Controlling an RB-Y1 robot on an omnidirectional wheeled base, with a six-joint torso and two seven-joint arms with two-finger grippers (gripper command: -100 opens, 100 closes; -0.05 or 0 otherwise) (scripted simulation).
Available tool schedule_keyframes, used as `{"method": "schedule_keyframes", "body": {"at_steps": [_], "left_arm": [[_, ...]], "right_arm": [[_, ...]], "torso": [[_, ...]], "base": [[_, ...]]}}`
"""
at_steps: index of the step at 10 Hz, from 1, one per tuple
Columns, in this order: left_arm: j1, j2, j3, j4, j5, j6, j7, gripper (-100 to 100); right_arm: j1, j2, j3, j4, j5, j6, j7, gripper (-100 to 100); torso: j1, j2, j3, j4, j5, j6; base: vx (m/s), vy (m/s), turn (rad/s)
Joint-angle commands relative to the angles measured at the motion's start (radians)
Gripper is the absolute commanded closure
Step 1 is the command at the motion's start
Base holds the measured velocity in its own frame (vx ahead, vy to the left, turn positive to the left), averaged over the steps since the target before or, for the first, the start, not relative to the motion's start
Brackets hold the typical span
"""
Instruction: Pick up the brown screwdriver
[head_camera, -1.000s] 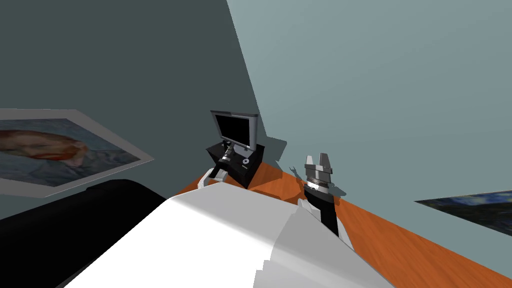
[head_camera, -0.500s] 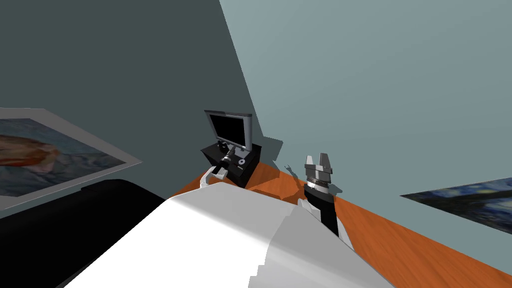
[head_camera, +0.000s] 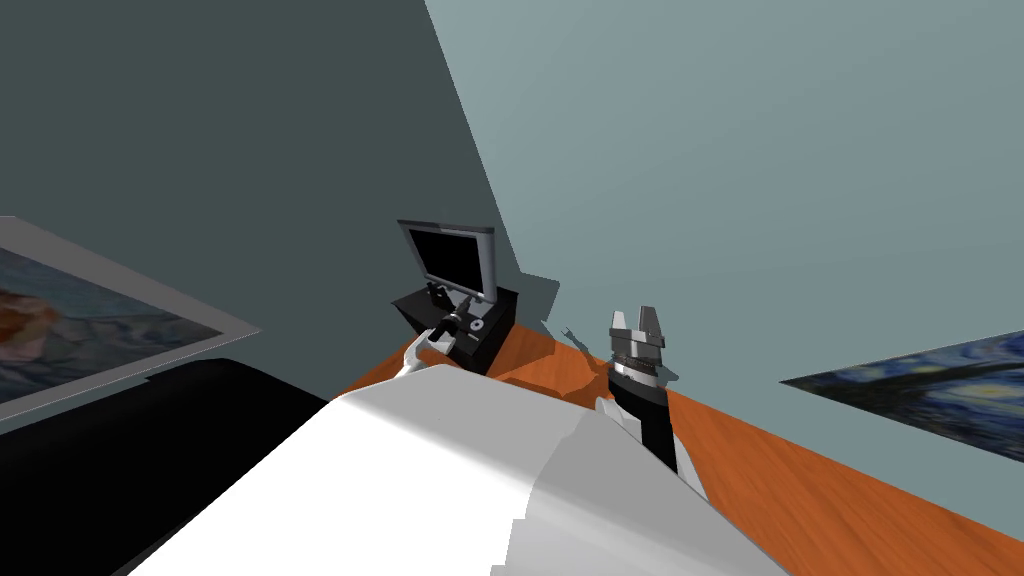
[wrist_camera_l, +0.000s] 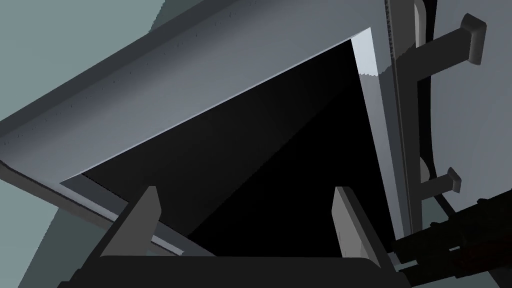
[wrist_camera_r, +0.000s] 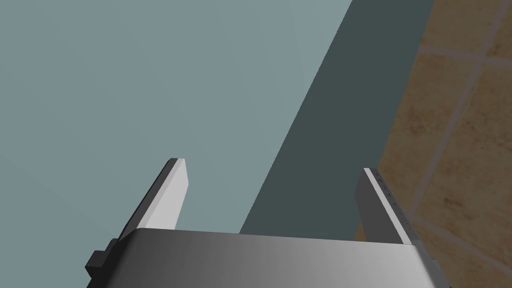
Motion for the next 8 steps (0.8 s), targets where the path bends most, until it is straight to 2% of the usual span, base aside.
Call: {"method": "schedule_keyframes", "body": {"at_steps": [1, 2, 3, 4, 5, 6, 7, 8], "left_arm": [[-0.008, 0.0, 0.0, 0.034, -0.005, 0.029, -0.01, -100], [-0.008, 0.0, 0.0, 0.034, -0.005, 0.029, -0.01, -100], [-0.036, 0.014, 0.003, 0.071, -0.006, 0.074, -0.022, -100], [-0.036, 0.014, 0.003, 0.094, -0.006, 0.074, -0.022, -100], [-0.065, 0.028, 0.005, 0.131, -0.007, 0.108, -0.034, -100], [-0.065, 0.028, 0.005, 0.155, -0.007, 0.117, -0.034, -100], [-0.094, 0.04, 0.008, 0.19, -0.007, 0.153, -0.048, -100], [-0.094, 0.04, 0.008, 0.218, -0.007, 0.16, -0.048, -100]], "right_arm": [[0.0, 0.0, 0.0, 0.0, 0.0, 0.0, 0.0, 0], [0.0, 0.0, 0.0, 0.0, 0.0, 0.0, 0.0, 0], [0.0, 0.0, 0.0, 0.0, 0.0, 0.0, 0.0, 0], [0.0, 0.0, 0.0, 0.0, 0.0, 0.0, 0.0, 0], [0.0, 0.0, 0.0, 0.0, 0.0, 0.0, 0.0, 0], [0.0, 0.0, 0.0, 0.0, 0.0, 0.0, 0.0, 0], [0.0, 0.0, 0.0, 0.0, 0.0, 0.0, 0.0, 0], [0.0, 0.0, 0.0, 0.0, 0.0, 0.0, 0.0, 0]], "torso": [[0.0, 0.0, 0.0, 0.0, 0.0, 0.0], [0.0, 0.0, 0.0, 0.0, 0.0, -0.001], [0.002, 0.001, 0.001, 0.0, 0.0, -0.001], [0.002, 0.001, 0.0, 0.0, 0.0, 0.0], [0.002, 0.001, 0.0, 0.0, 0.0, -0.001], [0.001, 0.001, 0.0, 0.0, 0.0, 0.0], [0.001, 0.0, 0.0, 0.0, 0.0, -0.001], [0.002, 0.0, 0.0, 0.0, 0.0, 0.0]], "base": [[0.038, -0.075, -0.031], [0.02, -0.031, 0.015], [0.031, -0.045, -0.08], [0.027, -0.049, -0.037], [0.032, -0.071, -0.053], [0.04, -0.059, -0.034], [0.049, -0.051, -0.057], [0.037, -0.042, -0.03]]}}
